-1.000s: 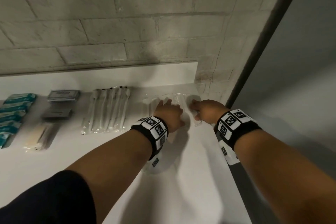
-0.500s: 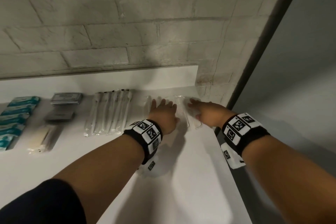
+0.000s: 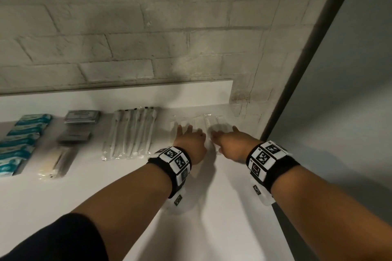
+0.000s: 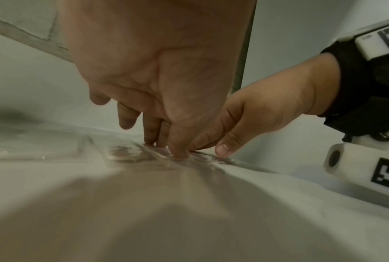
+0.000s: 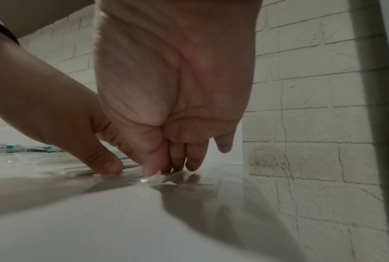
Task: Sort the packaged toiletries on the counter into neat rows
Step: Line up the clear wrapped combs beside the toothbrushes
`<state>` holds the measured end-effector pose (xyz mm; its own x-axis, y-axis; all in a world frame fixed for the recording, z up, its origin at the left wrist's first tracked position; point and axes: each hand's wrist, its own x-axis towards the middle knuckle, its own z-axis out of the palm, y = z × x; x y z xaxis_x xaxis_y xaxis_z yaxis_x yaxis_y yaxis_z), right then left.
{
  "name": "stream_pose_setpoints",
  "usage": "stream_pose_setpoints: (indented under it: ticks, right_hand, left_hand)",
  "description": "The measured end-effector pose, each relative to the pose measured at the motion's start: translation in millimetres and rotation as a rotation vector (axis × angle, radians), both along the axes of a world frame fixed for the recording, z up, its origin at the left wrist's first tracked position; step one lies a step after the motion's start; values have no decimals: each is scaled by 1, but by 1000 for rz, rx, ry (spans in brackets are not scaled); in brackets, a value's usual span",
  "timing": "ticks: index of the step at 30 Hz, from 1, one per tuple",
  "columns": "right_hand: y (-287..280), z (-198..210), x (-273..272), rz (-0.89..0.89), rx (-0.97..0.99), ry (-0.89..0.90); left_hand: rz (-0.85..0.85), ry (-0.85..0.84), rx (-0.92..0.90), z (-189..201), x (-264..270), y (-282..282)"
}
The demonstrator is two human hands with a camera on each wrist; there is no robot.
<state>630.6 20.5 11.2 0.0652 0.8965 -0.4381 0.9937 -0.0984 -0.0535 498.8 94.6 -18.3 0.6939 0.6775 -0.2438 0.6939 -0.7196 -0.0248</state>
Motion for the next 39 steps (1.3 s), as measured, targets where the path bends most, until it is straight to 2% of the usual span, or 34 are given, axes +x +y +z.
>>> stream_pose_setpoints:
  ticks: [5,8,11,16,20,27,39]
  right_hand:
    - [5,-7,4,32,41,-23]
    - [6,-3,-6,91,68,-24]
    - [7,-2,-19,91,55,-7]
    - [9,-3,-23,95,16,-12]
    - [9,3,-28,133,49,-33]
    - [21,1,-61,226,52,-32]
    - [31,-3,-67,214,1,-43]
  left_hand:
    - [23,-56,17,-4,-9,3]
    - [53,-17,50,-4,-20,6]
    - [71,43,7,-3,-26,5]
    - [86,21,-34,-2,-27,10]
    - [114,7,-37,-2,-36,12]
    - [172,98,-129,2,-60,13]
    - [131,79,-133,-2,-64,23]
